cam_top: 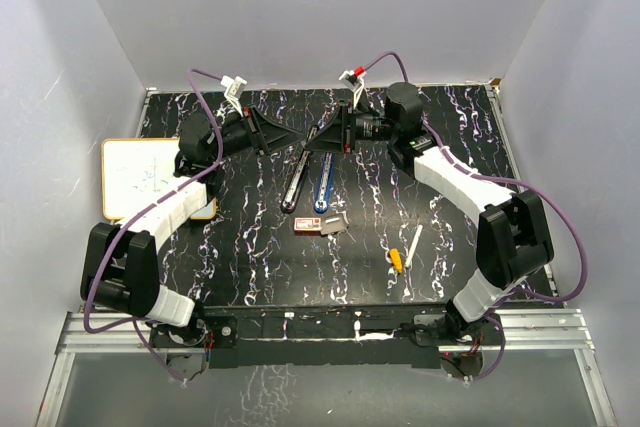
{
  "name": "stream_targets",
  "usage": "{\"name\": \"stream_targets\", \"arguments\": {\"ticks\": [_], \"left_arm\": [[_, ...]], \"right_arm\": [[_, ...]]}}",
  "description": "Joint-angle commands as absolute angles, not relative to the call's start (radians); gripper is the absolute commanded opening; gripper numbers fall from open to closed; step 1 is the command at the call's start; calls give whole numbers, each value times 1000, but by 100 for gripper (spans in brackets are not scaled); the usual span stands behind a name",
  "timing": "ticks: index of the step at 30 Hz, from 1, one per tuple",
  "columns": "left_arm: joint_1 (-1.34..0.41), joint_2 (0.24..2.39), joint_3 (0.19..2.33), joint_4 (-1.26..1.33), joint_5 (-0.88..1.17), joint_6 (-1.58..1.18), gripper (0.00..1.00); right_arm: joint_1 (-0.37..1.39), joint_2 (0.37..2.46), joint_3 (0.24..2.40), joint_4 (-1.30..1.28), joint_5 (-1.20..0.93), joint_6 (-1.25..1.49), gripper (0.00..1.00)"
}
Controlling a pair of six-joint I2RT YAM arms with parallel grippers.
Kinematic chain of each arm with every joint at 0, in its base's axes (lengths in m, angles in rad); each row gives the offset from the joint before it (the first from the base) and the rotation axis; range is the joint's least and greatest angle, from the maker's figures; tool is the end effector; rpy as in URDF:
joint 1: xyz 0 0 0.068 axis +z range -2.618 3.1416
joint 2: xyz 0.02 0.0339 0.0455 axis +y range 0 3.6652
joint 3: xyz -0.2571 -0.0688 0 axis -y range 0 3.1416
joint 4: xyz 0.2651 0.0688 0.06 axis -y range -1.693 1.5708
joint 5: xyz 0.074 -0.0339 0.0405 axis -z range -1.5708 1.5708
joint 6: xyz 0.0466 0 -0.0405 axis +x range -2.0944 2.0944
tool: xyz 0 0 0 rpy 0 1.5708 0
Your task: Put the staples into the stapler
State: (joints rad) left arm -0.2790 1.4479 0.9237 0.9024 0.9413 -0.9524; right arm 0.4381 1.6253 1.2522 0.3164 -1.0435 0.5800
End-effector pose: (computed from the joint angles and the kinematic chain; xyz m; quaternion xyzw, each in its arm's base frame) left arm 0.3187 -0.1305 0.3254 0.1888 0.5964 -0.6338 0.4550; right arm 0.3452 0.2062 0.3239 -0.2968 0.6528 0.6065 0.3434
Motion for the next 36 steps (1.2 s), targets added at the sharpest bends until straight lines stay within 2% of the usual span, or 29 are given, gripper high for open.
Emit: {"name": "stream_targets", "arguments": {"ticks": [1,26,36], "left_arm": [[-283,1404,966,900,935,-930,35],[-283,1399,953,913,943,-907,25],[-282,1398,950,917,945,-908,25]], "right_arm": [[434,1602,1259,367,-1045,575,13],[435,1606,1253,380,-1037,584,13],[433,1608,1252,386,-1037,591,13]]}}
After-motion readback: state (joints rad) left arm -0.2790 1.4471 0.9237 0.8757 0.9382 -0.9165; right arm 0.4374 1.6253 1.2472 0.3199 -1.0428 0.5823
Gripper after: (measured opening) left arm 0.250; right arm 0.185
